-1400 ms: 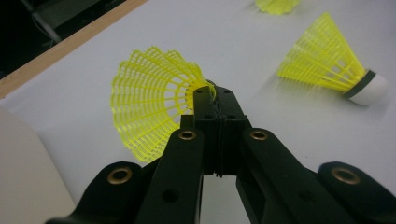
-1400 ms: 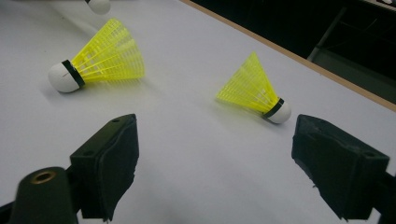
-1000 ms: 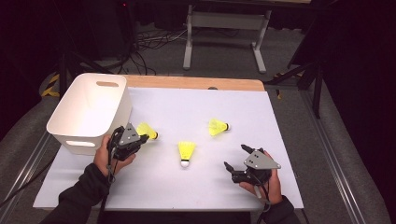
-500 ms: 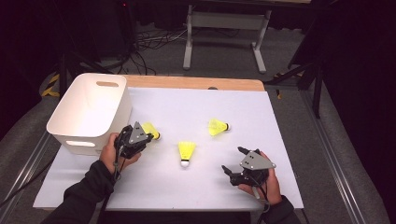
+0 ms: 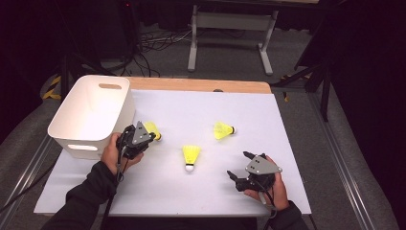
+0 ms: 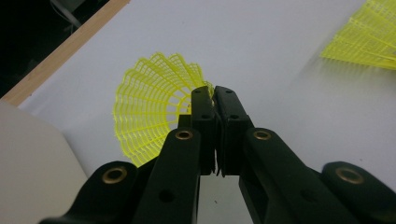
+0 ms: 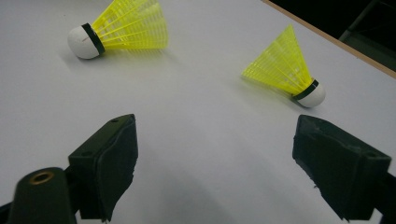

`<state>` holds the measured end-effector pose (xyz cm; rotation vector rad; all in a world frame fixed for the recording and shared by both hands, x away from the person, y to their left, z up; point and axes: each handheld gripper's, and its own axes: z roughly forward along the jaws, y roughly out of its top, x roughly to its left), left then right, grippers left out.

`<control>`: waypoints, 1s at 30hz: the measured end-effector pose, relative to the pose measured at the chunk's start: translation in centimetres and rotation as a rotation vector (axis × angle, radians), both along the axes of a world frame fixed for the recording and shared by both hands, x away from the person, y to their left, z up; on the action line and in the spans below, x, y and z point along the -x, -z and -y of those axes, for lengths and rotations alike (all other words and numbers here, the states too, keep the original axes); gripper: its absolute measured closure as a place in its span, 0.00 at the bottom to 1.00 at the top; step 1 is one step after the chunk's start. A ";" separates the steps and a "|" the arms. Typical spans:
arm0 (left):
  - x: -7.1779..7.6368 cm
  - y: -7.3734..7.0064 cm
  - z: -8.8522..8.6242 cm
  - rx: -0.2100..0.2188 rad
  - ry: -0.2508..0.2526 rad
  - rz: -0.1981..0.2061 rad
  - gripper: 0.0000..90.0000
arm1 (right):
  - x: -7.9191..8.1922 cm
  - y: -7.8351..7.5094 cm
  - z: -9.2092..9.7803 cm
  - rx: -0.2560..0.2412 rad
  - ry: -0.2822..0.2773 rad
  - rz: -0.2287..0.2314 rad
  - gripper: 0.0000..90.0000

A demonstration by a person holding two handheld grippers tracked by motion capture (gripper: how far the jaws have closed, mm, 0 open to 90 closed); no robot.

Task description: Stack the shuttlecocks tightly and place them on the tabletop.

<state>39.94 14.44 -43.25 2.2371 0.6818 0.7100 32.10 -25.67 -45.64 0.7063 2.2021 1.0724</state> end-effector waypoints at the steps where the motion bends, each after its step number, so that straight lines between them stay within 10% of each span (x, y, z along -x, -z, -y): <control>1: 0.0 -0.1 -0.1 -0.006 0.002 0.002 0.96 | 0.0 0.0 0.0 0.000 0.001 -0.001 0.17; 30: -1.5 -0.8 3.6 -0.030 0.118 0.003 0.92 | 0.0 0.3 -0.1 0.011 -0.019 -0.022 0.17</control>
